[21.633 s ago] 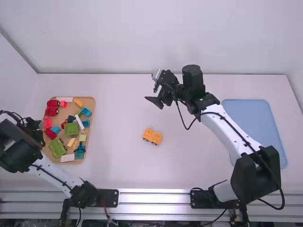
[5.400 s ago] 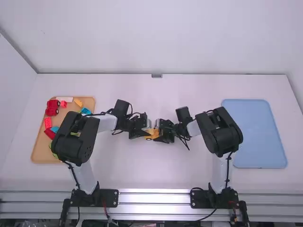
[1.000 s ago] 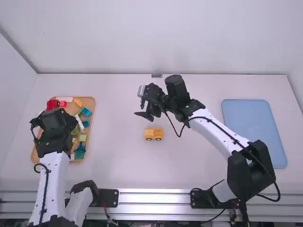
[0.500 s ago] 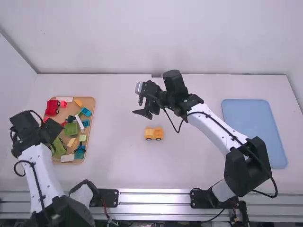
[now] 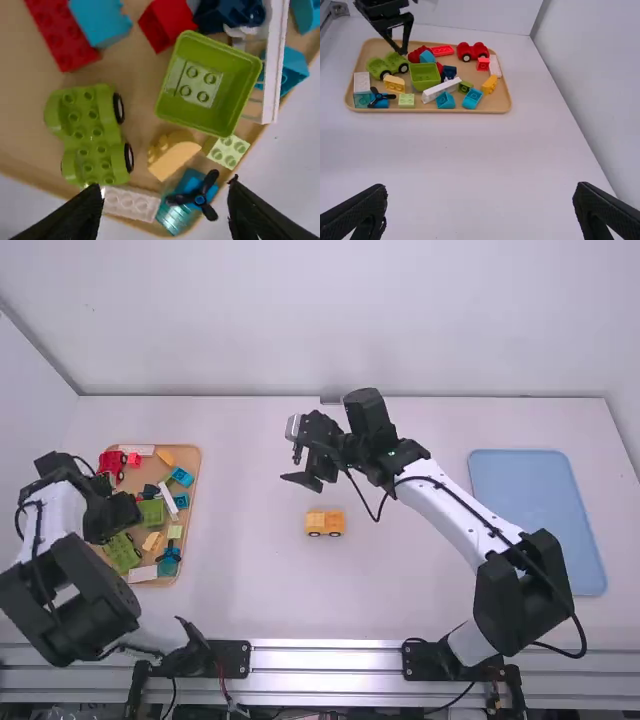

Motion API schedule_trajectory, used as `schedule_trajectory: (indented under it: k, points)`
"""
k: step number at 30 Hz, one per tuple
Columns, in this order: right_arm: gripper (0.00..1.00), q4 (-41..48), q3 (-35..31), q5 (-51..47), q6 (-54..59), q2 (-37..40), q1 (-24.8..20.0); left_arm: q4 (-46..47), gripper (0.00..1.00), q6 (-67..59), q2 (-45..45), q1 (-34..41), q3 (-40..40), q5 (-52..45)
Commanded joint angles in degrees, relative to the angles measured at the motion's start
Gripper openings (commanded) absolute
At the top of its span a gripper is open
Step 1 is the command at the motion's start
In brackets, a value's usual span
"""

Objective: Assemble lego blocks to make yellow taxi

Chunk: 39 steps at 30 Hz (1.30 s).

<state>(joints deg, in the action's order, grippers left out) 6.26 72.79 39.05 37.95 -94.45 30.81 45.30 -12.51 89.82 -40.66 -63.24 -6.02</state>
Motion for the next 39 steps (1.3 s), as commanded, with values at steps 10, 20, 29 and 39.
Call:
schedule_trajectory:
  k: [10, 20, 29, 39]
  points:
    - [0.99, -0.44, 2.29, -3.15, -0.22, -0.39, -0.09, -7.37, 0.54, -31.76, 0.13, 0.22, 8.72, -0.59]
    - [0.99, -0.17, 2.29, -3.15, -0.22, -0.39, -0.68, -12.35, 0.55, -32.28, 0.13, 0.22, 12.44, -4.02]
    - [0.99, -0.2, 2.29, -3.13, -0.22, -0.39, -2.1, -11.1, 0.59, -32.79, 0.83, 0.15, 13.25, -3.15]
    - [0.99, -0.79, 2.29, -3.13, -0.02, -0.39, -2.38, -14.03, 0.47, -30.64, 5.77, 0.63, 13.29, -1.46]
